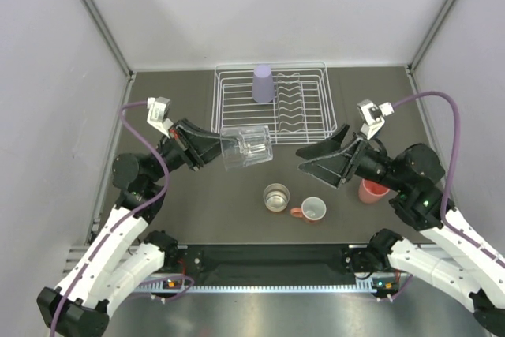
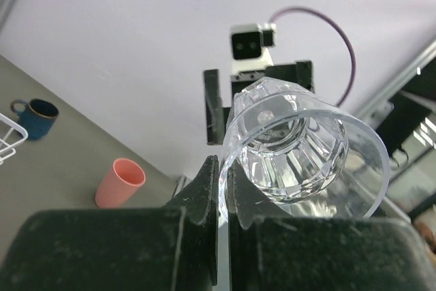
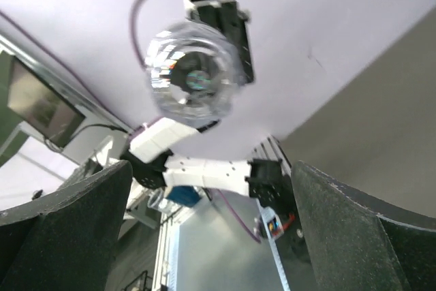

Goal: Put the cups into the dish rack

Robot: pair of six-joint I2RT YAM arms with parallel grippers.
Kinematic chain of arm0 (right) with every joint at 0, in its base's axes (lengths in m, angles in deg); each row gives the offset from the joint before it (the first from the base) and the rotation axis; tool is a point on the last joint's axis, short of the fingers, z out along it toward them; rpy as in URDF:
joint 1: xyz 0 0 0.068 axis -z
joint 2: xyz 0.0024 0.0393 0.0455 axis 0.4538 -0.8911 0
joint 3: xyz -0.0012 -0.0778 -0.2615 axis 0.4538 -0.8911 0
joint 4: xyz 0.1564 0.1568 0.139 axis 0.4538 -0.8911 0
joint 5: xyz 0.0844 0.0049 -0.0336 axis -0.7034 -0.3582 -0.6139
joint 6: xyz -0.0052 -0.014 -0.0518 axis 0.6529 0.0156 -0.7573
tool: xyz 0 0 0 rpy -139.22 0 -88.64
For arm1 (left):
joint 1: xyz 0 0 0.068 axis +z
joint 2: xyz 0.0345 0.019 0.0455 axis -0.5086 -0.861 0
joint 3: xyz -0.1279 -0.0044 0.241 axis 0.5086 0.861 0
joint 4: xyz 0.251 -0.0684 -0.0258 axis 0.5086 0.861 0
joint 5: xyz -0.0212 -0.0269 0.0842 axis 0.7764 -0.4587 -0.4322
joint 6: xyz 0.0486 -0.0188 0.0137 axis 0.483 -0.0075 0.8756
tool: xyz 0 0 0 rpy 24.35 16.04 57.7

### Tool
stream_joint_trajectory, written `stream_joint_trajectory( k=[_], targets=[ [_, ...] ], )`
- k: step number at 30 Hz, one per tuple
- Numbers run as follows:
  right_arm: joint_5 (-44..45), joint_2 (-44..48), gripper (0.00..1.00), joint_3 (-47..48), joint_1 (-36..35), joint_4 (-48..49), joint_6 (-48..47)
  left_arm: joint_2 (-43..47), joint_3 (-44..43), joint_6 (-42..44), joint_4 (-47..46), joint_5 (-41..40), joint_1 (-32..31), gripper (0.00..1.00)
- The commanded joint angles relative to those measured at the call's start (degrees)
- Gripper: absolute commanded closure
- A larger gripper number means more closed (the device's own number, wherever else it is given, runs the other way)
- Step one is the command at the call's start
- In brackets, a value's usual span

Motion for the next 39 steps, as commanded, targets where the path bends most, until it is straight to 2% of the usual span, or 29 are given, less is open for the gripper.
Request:
stream_joint_trajectory(
  k=[1,6,9,19,36,39],
  targets=[
    [-0.63,-0.49,0.00,-0.65,-0.59,16.18,1.70,3.77,3.32,-3.16,-6.30,-11.32,-0.88,1.00],
    [1.40,-8.48,0.00,3.12,-3.38,22.43,2.49,9.05,7.64,-3.08,-6.12,-24.06,-1.50,1.00],
    [4.30,-13.93,0.00,7.07,-6.72,22.25,0.82,10.64,9.31,-2.90,-7.00,-26.54,-1.67,1.00],
    [9.75,-25.62,0.00,14.72,-12.63,27.35,1.17,12.23,10.72,-2.20,-9.11,-28.48,-1.85,1.00],
    [16.69,-34.24,0.00,20.35,-14.30,30.08,6.79,12.31,12.04,-1.59,-10.61,-29.36,-1.94,1.00],
    [17.05,-35.30,0.03,21.05,-14.65,30.17,7.67,12.75,11.95,-1.23,-9.29,-30.23,-1.94,1.00]
  ],
)
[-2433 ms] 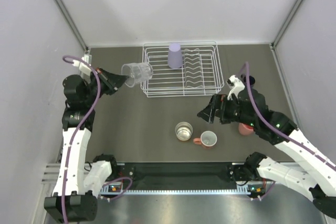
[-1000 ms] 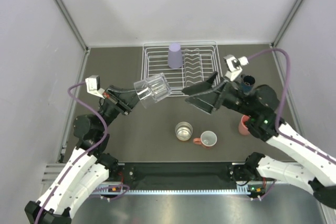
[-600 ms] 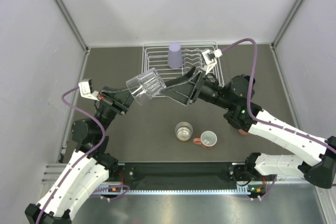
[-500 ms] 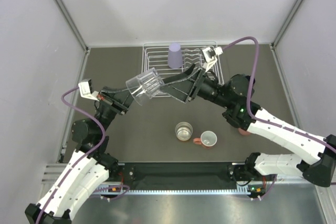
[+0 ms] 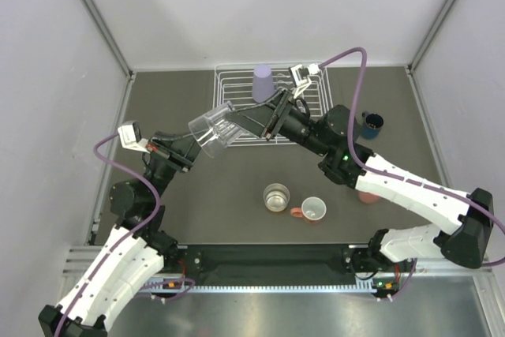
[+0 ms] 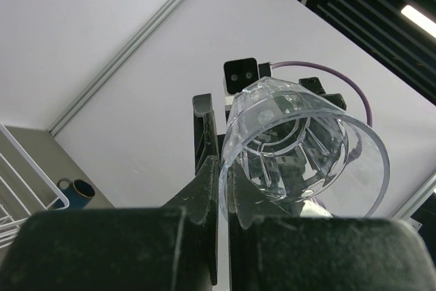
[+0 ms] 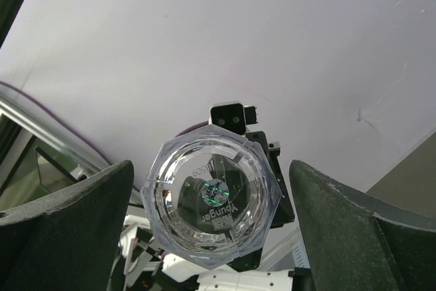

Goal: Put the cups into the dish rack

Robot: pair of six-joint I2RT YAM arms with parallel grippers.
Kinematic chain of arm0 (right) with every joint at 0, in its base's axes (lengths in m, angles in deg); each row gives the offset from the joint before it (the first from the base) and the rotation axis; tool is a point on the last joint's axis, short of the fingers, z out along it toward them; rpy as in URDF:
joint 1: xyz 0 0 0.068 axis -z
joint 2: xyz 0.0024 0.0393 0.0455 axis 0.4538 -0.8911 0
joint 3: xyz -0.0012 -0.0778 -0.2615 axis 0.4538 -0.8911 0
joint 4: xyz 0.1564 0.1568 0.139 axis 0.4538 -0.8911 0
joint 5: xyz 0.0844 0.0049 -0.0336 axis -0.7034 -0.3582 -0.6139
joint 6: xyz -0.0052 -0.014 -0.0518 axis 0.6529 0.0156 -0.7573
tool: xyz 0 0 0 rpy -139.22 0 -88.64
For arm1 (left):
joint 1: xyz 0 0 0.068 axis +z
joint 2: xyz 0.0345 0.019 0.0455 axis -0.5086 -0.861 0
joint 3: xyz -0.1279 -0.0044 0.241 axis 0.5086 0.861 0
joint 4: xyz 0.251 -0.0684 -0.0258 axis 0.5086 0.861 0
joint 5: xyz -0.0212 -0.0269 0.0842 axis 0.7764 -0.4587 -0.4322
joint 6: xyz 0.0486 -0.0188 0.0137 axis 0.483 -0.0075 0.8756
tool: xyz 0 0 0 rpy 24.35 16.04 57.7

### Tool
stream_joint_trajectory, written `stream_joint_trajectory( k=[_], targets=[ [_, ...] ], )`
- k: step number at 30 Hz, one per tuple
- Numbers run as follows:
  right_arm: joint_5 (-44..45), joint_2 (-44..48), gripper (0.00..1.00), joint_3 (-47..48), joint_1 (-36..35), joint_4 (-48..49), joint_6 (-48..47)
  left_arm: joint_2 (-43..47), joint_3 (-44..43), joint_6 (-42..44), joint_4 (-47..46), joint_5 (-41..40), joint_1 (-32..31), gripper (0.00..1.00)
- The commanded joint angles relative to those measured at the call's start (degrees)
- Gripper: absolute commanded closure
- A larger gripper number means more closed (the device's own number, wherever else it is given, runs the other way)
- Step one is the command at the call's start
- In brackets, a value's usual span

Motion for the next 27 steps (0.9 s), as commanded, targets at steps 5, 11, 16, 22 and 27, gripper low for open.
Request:
stream_joint_trajectory(
  k=[5,11,16,22,27],
  targets=[
    [3.44,-1.29,0.12,3.48,-2.28,3.52,1.80,1.70,-0.82,1.24,-2.64,-2.68,-0.23,1.00],
    [4.85,-2.08,0.57,4.27,-2.55,2.47,2.06,2.66,-0.03,1.33,-1.24,-3.73,-0.23,1.00],
    [5.28,-3.14,1.00,7.70,-2.64,-3.06,0.31,3.37,-0.46,2.21,4.46,-4.88,-0.23,0.89],
    [9.15,-1.74,1.00,8.93,-2.38,-10.88,-4.78,8.88,-3.36,7.56,23.00,-10.66,-0.23,0.02],
    [11.53,-1.03,1.00,9.54,-1.32,-15.19,-8.74,12.68,-9.07,15.74,48.04,-21.47,-0.23,0.02]
  ],
)
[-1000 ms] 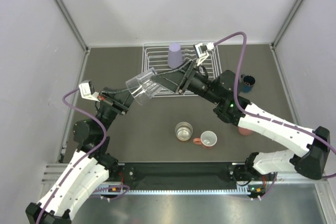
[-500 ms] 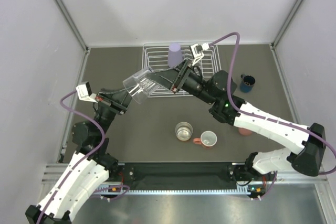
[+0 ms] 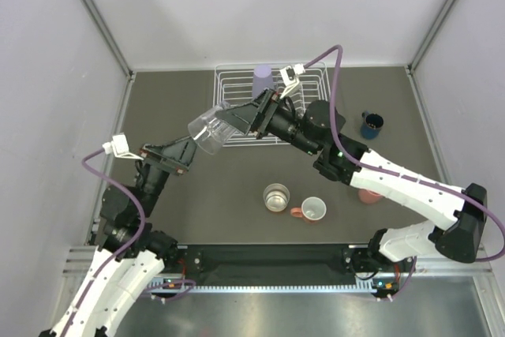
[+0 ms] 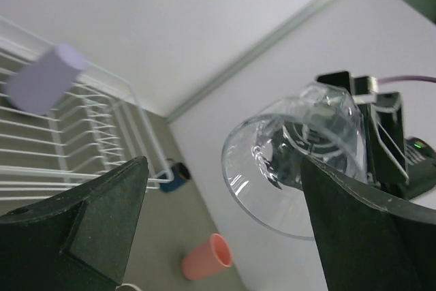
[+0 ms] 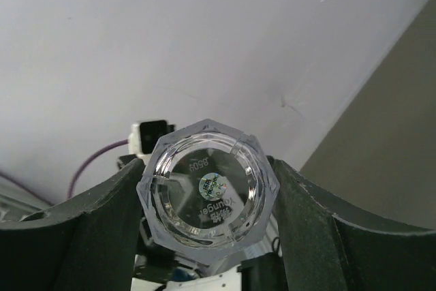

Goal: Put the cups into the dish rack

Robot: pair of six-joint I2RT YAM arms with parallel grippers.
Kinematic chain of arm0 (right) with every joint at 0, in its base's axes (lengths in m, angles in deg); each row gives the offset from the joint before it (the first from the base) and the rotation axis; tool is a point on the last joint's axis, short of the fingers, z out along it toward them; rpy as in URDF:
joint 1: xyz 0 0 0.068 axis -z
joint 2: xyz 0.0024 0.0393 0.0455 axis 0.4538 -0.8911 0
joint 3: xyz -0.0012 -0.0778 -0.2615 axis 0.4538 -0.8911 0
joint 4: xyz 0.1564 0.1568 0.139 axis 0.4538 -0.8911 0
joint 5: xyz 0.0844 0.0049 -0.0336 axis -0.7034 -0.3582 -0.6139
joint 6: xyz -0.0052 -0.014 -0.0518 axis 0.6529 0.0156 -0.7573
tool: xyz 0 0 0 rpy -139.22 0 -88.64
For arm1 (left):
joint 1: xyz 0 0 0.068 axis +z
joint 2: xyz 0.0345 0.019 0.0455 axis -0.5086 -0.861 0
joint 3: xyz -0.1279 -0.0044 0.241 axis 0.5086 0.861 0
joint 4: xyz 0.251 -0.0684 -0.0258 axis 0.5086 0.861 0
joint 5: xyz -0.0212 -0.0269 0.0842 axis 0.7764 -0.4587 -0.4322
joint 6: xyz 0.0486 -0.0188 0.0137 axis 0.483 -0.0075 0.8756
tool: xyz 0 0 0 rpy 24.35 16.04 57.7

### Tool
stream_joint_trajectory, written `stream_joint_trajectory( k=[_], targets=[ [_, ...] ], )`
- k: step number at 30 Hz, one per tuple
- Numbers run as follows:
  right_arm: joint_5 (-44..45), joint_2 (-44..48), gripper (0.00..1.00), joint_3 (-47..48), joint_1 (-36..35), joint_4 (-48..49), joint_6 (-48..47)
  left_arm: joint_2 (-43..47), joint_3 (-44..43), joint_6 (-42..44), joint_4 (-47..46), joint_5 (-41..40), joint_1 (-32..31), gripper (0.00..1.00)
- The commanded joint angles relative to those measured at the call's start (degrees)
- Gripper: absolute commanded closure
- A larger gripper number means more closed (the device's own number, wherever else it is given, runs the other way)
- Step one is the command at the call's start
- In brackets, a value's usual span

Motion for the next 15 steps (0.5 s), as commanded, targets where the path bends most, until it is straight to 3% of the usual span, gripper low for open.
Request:
stream_joint_trajectory(
  k=[1,5,8,15],
  targets=[
    [4.07,2.16,1.00,4.74,0.56,-2.84,-6.18,2.15,-5.95,7.91,19.32,-12.07,0.01,0.02],
    [12.05,0.76,1.00,8.25,1.18,-11.36,-13.57,1.88,-7.45,9.94,25.32,-18.95,0.01,0.02],
    [15.32,-1.17,1.00,9.48,1.70,-14.45,-19.72,0.40,-7.36,11.52,25.41,-18.79,0.01,0.02],
    [27.36,-16.53,1.00,24.14,3.11,-27.72,-37.20,-10.58,-11.05,17.15,34.01,-21.86,0.01,0.01]
  ],
)
